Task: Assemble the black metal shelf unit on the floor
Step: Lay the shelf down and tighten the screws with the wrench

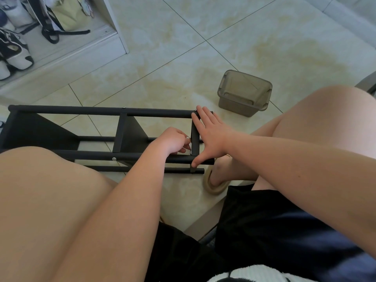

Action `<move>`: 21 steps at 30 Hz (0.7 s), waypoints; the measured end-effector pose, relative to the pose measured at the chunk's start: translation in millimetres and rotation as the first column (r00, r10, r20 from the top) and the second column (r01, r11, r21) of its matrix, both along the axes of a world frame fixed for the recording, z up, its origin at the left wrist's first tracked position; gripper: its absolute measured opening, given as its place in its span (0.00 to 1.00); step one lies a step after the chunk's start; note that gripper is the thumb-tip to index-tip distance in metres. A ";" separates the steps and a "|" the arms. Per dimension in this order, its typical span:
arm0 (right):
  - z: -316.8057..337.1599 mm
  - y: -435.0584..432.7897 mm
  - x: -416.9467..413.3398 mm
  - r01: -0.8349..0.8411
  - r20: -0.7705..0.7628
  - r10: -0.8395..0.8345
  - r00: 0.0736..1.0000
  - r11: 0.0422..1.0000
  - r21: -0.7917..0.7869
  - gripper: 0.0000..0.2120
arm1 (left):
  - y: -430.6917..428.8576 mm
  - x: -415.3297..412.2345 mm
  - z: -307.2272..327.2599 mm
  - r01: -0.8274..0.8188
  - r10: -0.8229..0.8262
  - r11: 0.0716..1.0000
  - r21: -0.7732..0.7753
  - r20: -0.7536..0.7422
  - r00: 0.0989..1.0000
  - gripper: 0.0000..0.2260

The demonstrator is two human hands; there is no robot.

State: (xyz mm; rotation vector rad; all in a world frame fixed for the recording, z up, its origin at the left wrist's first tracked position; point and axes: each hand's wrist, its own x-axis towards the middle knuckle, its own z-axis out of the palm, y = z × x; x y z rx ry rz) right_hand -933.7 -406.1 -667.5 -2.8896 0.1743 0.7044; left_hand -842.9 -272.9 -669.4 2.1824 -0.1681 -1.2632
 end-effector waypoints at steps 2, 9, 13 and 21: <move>0.1 0.1 -0.1 -0.001 -0.002 0.001 1.000 1.000 -0.002 0.76 | -0.9 0.7 0.9 -0.039 0.040 0.999 0.012 -0.020 0.999 0.08; 0.0 -0.1 0.0 -0.007 -0.008 0.007 1.000 1.000 -0.005 0.75 | -5.9 -3.3 4.7 -0.143 0.145 0.989 0.033 -0.058 0.988 0.07; 0.0 -0.4 0.4 -0.010 -0.010 0.010 1.000 1.000 -0.011 0.75 | -11.7 -3.6 10.3 -0.135 0.143 0.986 0.101 -0.084 0.986 0.07; -2.0 -1.2 0.4 -0.009 -0.003 0.009 1.000 1.000 -0.006 0.76 | -15.6 -1.8 3.0 -0.089 0.105 0.983 0.162 -0.088 0.991 0.08</move>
